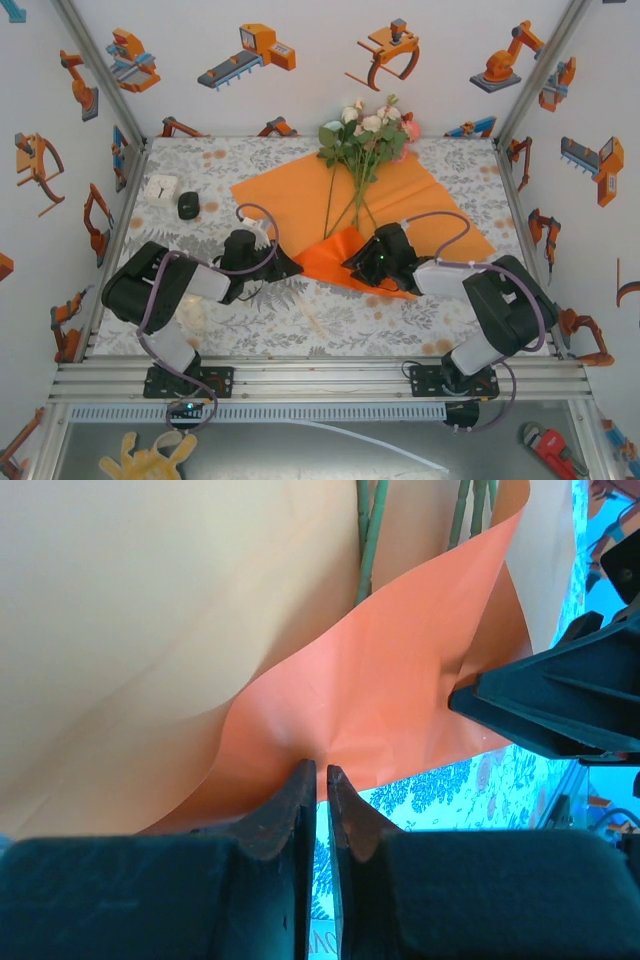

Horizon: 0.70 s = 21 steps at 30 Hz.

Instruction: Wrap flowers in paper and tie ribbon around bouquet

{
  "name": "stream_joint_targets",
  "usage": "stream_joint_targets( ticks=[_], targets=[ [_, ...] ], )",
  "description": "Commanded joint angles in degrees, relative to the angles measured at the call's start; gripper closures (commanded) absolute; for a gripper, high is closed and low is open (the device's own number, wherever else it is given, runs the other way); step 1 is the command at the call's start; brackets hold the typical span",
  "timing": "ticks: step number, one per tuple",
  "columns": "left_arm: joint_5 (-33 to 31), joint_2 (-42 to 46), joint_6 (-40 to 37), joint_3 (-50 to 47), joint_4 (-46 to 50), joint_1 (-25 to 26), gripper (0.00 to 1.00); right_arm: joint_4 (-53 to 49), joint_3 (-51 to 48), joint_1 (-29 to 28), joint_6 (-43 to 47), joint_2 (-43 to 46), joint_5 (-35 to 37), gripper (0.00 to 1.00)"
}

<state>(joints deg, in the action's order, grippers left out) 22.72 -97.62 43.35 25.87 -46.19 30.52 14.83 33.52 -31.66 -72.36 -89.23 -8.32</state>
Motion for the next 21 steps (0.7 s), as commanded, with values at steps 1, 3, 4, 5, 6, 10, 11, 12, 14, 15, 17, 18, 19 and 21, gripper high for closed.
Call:
stream_joint_targets(
  ticks=[1,3,4,5,6,10,11,12,14,15,17,18,19,21],
  targets=[
    [-2.8,3.0,-0.3,-1.8,4.6,-0.5,0.81,-8.0,-0.9,0.5,2.7,-1.4,3.3,0.57],
    [-3.9,5.3,-3.2,-0.4,9.4,-0.4,0.8,-8.7,-1.8,0.8,3.2,0.8,3.5,0.57],
    [-4.1,5.9,-4.7,0.5,11.4,-0.5,0.8,-9.3,-2.2,1.0,3.6,2.0,3.8,0.57],
    [-4.5,6.3,-6.1,1.5,13.2,-0.5,0.8,-10.4,-2.7,1.1,4.2,3.5,4.2,0.56],
    [-4.9,6.6,-7.2,2.3,14.9,-0.6,0.8,-11.9,-3.0,1.3,4.8,4.9,4.8,0.56],
    [-4.5,5.9,-7.9,4.2,15.6,-2.3,0.79,-15.0,-6.4,3.0,5.1,10.1,5.9,0.55],
    [-3.7,5.5,-7.7,4.8,15.2,-2.7,0.79,-14.9,-7.7,3.6,5.1,11.9,6.0,0.55],
    [-3.0,5.0,-7.6,5.4,15.2,-3.0,0.79,-15.2,-8.6,4.4,5.1,13.3,6.0,0.55],
    [-2.5,4.2,-7.6,6.2,15.4,-3.0,0.79,-15.7,-9.8,5.8,5.7,15.3,5.0,0.55],
    [-2.3,3.8,-7.5,6.4,15.2,-3.0,0.79,-16.3,-10.1,6.5,6.3,16.1,4.7,0.55],
    [-1.4,3.4,-6.7,5.8,13.9,-3.0,0.8,-18.4,-10.1,7.7,7.5,18.3,4.5,0.54],
    [-0.6,3.5,-6.6,5.4,13.0,-3.0,0.8,-19.0,-10.0,8.1,8.3,19.1,4.3,0.54],
    [0.6,3.9,-6.4,4.9,12.1,-3.0,0.8,-20.1,-9.6,8.5,9.0,20.1,4.2,0.54],
    [1.6,7.1,-7.0,3.9,12.2,-2.8,0.8,-23.2,-8.4,9.0,10.3,22.0,4.4,0.54]
  ],
)
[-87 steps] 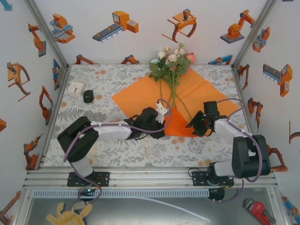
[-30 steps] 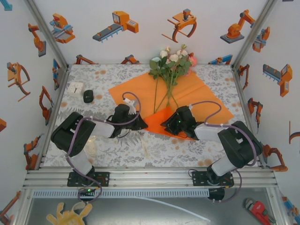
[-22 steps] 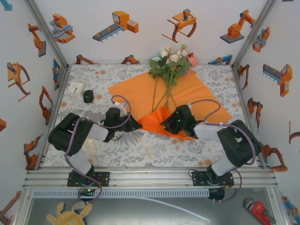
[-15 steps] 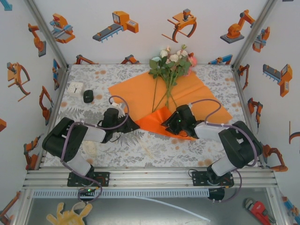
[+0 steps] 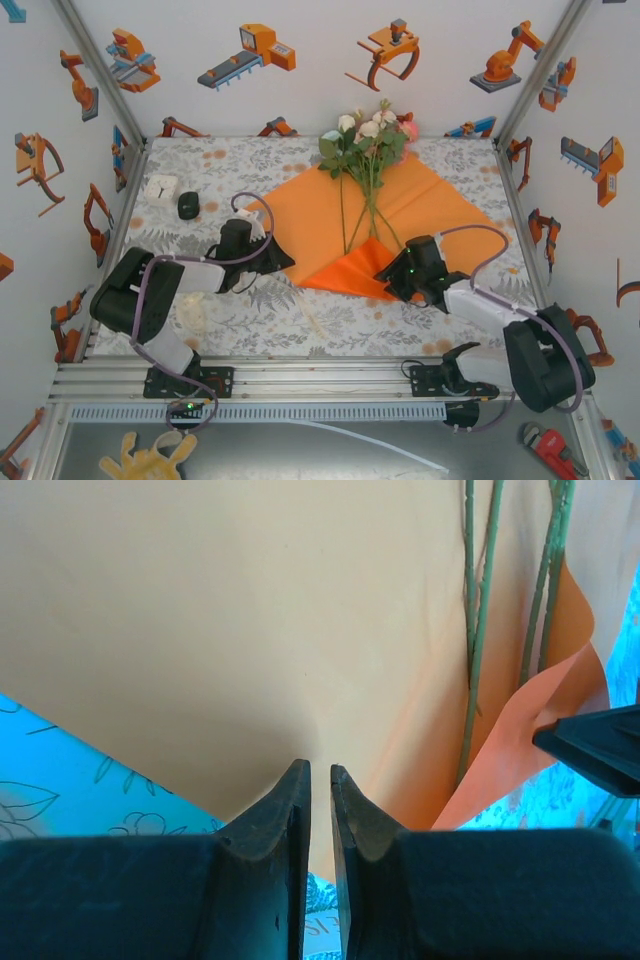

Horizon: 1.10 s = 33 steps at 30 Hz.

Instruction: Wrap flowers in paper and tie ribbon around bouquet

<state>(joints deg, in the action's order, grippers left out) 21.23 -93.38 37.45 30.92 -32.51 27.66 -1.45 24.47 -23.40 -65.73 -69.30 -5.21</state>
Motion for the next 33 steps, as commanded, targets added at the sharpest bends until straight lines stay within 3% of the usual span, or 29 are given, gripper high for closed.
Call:
stream_joint_targets(
  ticks=[1,3,7,14,21,27,33],
  targets=[
    [3.0,5.5,-2.0,-1.4,-0.3,0.5,0.79,-8.7,1.6,0.9,4.5,3.2,1.3,0.54],
    [1.2,10.6,-5.6,0.0,4.6,3.6,0.77,-11.4,3.3,1.0,6.1,5.0,1.2,0.54],
    [-8.9,14.7,-17.0,9.0,19.5,16.2,0.77,-15.3,5.1,1.5,6.6,9.0,3.4,0.54],
    [-6.8,4.2,-14.4,16.5,15.2,24.1,0.8,-16.1,1.8,7.5,3.4,11.4,2.4,0.54],
    [-5.5,-1.6,-17.4,16.9,14.6,26.7,0.81,-15.1,-2.8,12.7,3.5,14.7,1.1,0.54],
    [-10.2,-4.3,-22.5,16.5,16.3,26.7,0.79,-13.8,-3.5,13.3,5.0,12.2,0.2,0.54],
    [-13.9,-8.2,-21.1,17.6,17.9,25.5,0.79,-15.0,-4.5,14.1,4.4,13.4,1.9,0.54]
  ],
)
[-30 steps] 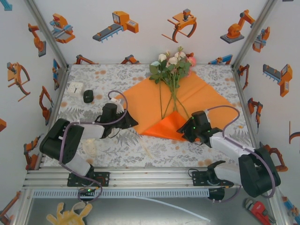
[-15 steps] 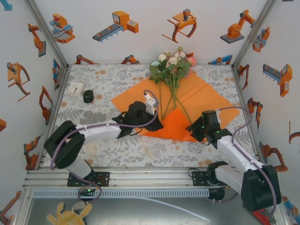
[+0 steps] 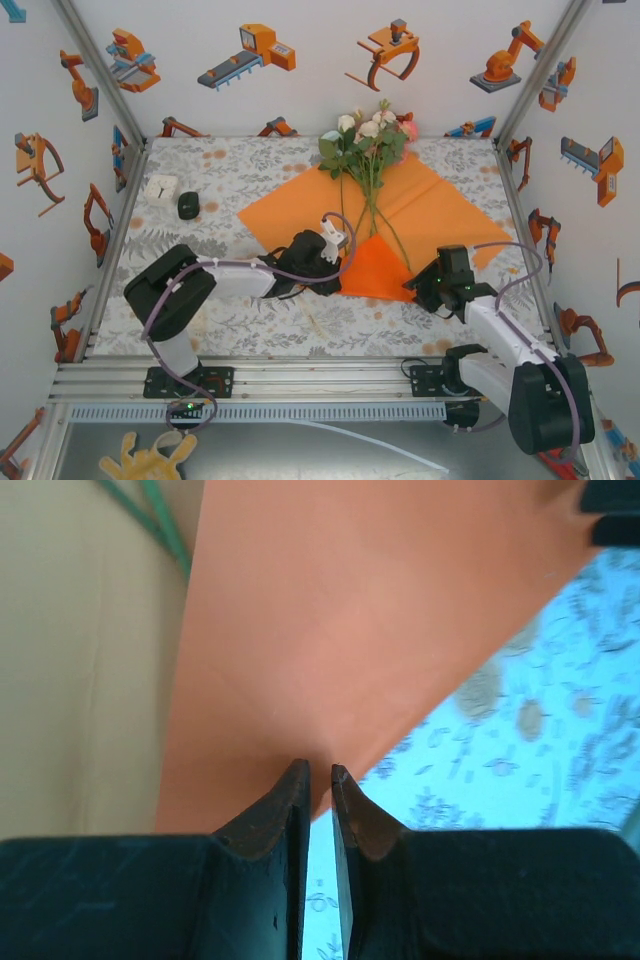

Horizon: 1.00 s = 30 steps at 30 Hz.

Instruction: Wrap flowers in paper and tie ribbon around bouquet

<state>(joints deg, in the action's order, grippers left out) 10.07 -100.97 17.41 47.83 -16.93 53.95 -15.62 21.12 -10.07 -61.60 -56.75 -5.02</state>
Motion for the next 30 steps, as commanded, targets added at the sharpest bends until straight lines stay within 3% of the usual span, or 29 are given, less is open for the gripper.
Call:
stream_joint_targets(
  ticks=[1,5,13,16,18,21,24,26,28,30],
  targets=[
    [-3.0,-0.5,-0.4,0.4,2.3,-1.3,0.79,-1.2,-1.4,1.2,0.2,1.2,1.9,0.54],
    [-4.4,-0.3,2.7,-2.5,0.1,-3.7,0.8,-2.4,-1.9,2.8,0.7,2.1,2.3,0.54],
    [3.6,-0.7,5.0,-6.8,-5.6,-8.0,0.8,-5.4,-1.7,6.2,2.8,2.5,1.9,0.54],
    [4.9,-0.6,4.7,-7.0,-6.1,-7.9,0.8,-2.9,0.6,6.0,6.7,4.3,-2.8,0.54],
    [5.3,-1.1,4.7,-6.8,-6.1,-8.0,0.8,-0.4,3.0,3.1,8.3,5.3,-5.9,0.54],
    [5.6,-1.6,4.7,-6.4,-6.0,-7.9,0.8,6.6,5.4,-7.4,7.1,4.0,-5.3,0.54],
    [5.6,-1.9,4.9,-6.3,-6.2,-8.2,0.8,16.4,7.4,-17.7,5.1,-3.6,-3.4,0.54],
    [5.9,-2.2,5.0,-6.2,-6.3,-8.3,0.8,21.0,9.0,-20.9,3.9,-9.8,-2.9,0.56],
    [6.4,-2.4,5.0,-6.1,-6.2,-8.6,0.8,22.1,10.4,-21.4,3.3,-15.7,-2.5,0.65],
    [6.7,-2.2,5.2,-6.2,-6.4,-8.7,0.8,21.8,11.0,-21.3,3.8,-19.1,-1.4,0.86]
  ],
)
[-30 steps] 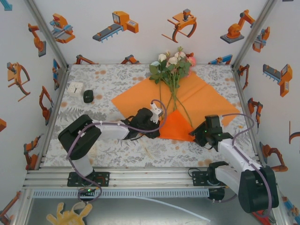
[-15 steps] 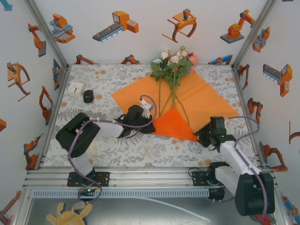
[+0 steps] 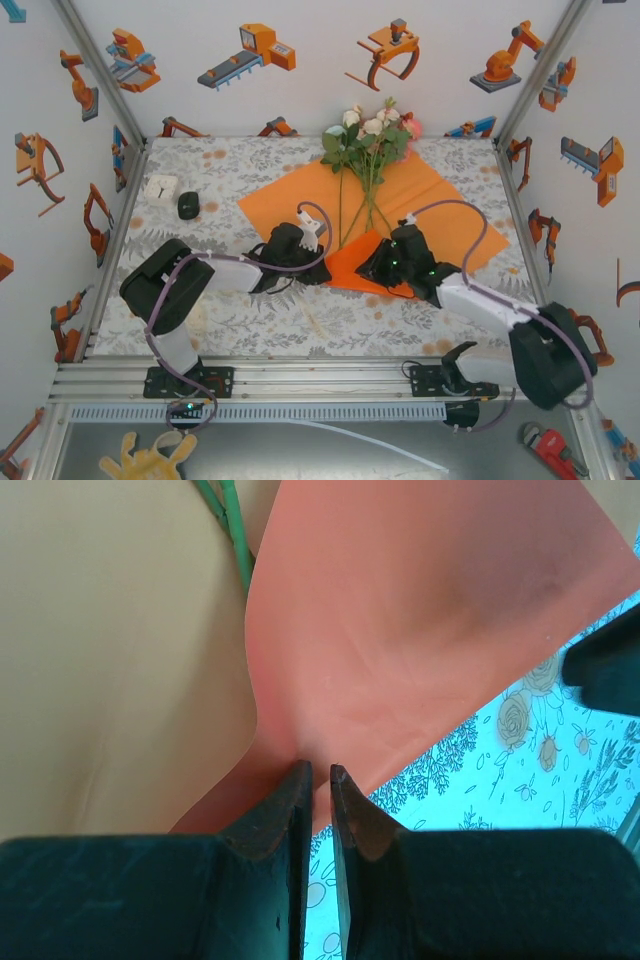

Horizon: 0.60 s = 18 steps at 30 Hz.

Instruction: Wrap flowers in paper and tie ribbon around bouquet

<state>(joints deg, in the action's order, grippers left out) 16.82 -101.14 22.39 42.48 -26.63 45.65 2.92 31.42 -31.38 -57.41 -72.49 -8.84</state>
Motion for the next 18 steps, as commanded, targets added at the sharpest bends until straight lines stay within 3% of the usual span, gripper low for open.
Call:
stream_joint_targets(
  ticks=[1,3,12,18],
  targets=[
    [0.1,-2.1,0.5,-1.1,3.0,-0.6,0.8,3.2,0.5,0.3,-0.2,-4.5,2.7,0.94],
    [0.1,-2.0,0.8,-1.4,2.6,-0.9,0.8,3.1,-0.7,1.7,-0.4,-5.6,2.5,1.0],
    [1.9,-1.7,3.8,-4.0,-1.0,-3.7,0.79,-2.0,-12.9,12.1,-0.6,2.4,2.1,1.0],
    [5.4,-2.5,6.9,-6.7,-5.9,-8.1,0.73,-7.8,-16.6,18.5,1.5,10.0,1.4,1.0]
  ],
)
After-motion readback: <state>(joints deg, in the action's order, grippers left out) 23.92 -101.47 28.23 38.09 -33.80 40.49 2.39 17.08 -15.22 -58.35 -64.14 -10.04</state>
